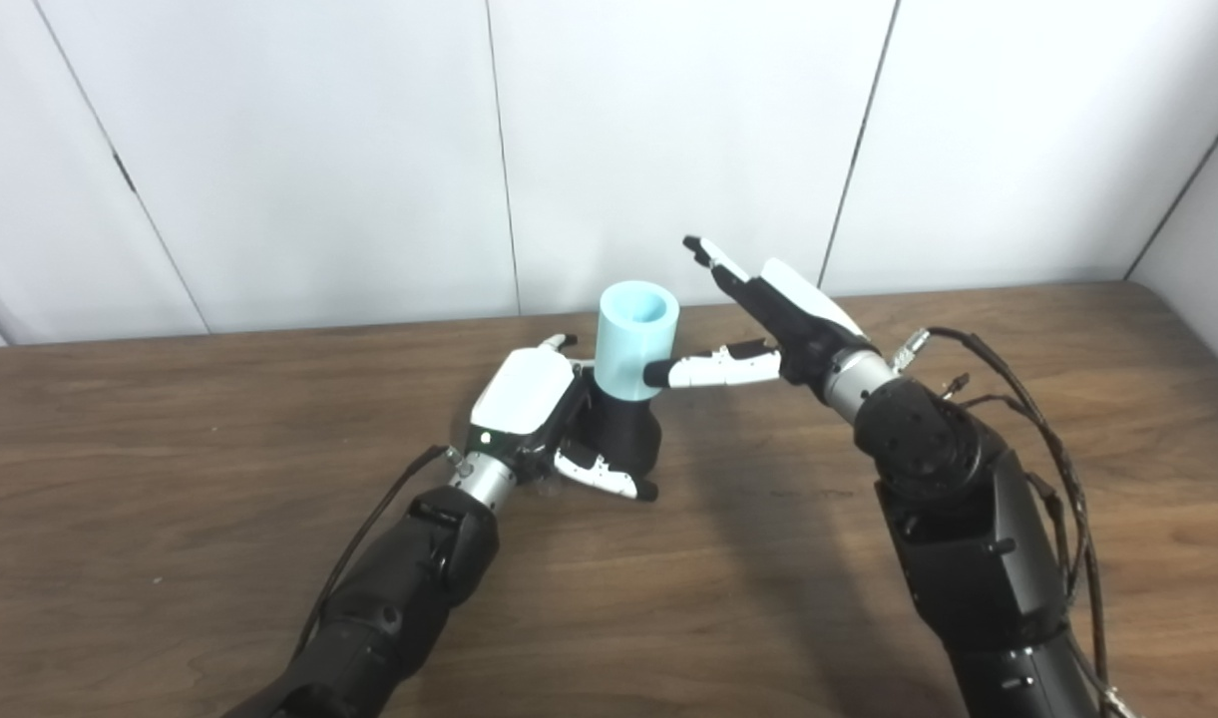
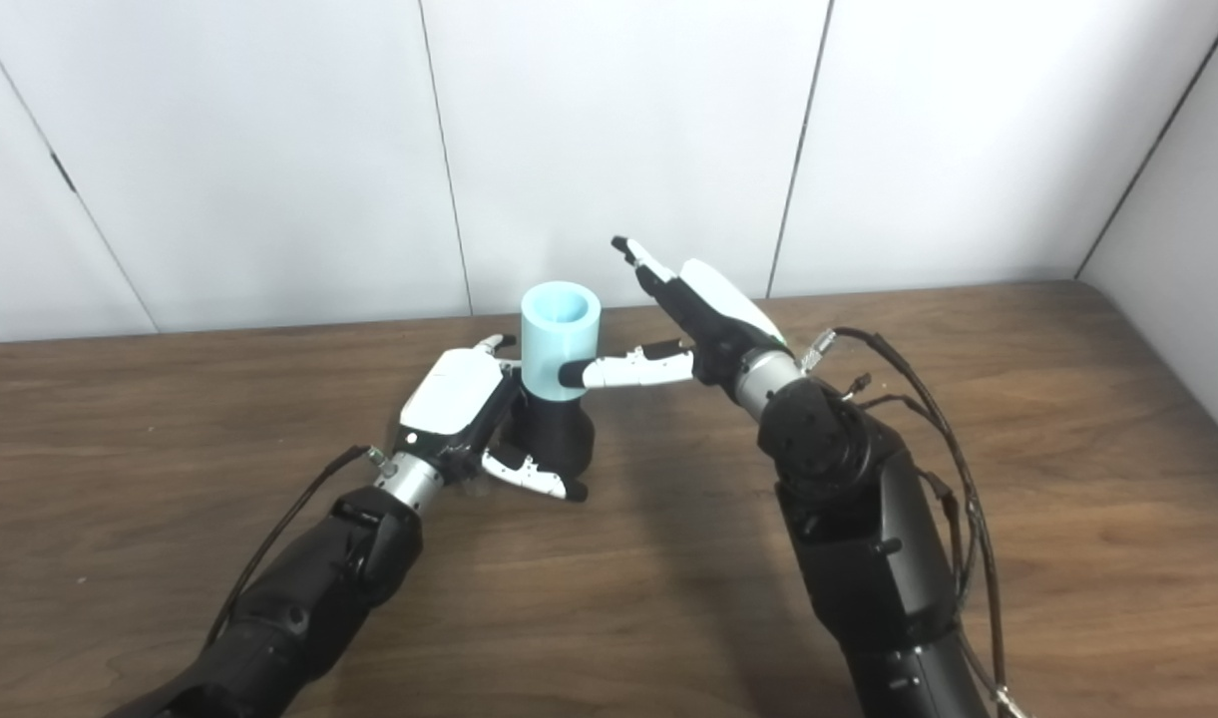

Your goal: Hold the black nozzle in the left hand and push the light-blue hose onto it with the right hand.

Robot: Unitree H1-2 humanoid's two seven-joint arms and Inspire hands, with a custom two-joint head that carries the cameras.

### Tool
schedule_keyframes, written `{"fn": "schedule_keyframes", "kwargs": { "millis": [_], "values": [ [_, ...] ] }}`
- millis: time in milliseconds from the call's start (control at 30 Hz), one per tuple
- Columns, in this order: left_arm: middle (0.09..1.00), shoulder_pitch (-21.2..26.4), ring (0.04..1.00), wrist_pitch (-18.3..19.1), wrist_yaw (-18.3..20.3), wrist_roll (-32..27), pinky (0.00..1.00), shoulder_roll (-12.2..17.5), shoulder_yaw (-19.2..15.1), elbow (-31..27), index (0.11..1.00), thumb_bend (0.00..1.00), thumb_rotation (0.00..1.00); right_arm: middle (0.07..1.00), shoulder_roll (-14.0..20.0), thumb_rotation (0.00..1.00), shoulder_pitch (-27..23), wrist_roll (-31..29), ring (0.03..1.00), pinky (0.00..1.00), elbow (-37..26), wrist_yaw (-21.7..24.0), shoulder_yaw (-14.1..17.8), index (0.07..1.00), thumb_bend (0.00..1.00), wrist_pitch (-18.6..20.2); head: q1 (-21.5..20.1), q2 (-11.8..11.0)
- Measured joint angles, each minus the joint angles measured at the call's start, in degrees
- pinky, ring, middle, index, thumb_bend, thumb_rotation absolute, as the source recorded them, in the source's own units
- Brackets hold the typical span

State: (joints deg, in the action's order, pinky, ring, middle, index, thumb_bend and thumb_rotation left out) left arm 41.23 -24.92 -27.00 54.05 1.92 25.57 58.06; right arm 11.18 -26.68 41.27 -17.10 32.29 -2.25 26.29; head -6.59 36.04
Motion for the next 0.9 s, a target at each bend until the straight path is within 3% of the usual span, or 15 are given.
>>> {"fn": "schedule_keyframes", "kwargs": {
  "millis": [167,400,800,900],
  "values": [
    [0.42,0.01,0.46,-0.01,0.0,0.0,0.91,0.0,0.0,0.04,0.529,0.5,0.0,0.993,0.06,0.76,-0.04,1.08,0.999,0.99,-3.98,-0.14,-1.01,1.0,0.99,0.0,0.0,-0.09],
    [0.43,0.02,0.461,-0.01,0.0,0.0,0.92,-0.02,-0.04,0.06,0.53,0.5,0.0,0.986,0.25,0.74,-0.06,1.27,1.0,1.0,-5.97,-0.12,-2.22,0.967,0.97,-0.01,-0.44,0.0],
    [0.438,0.3,0.464,0.01,-0.05,-0.01,0.92,-0.18,-0.07,0.7,0.531,0.5,0.0,0.978,1.99,0.72,-0.06,3.66,1.0,0.93,-7.54,-0.12,-7.3,0.96,0.9,-0.26,-0.44,-0.61],
    [0.445,0.52,0.465,0.0,-0.22,-0.02,0.91,-0.28,-0.08,1.18,0.528,0.5,0.0,0.988,2.39,0.73,-0.06,5.55,1.0,0.96,-7.54,-0.12,-8.35,0.969,0.9,-0.27,-0.35,-0.7]
  ]
}}
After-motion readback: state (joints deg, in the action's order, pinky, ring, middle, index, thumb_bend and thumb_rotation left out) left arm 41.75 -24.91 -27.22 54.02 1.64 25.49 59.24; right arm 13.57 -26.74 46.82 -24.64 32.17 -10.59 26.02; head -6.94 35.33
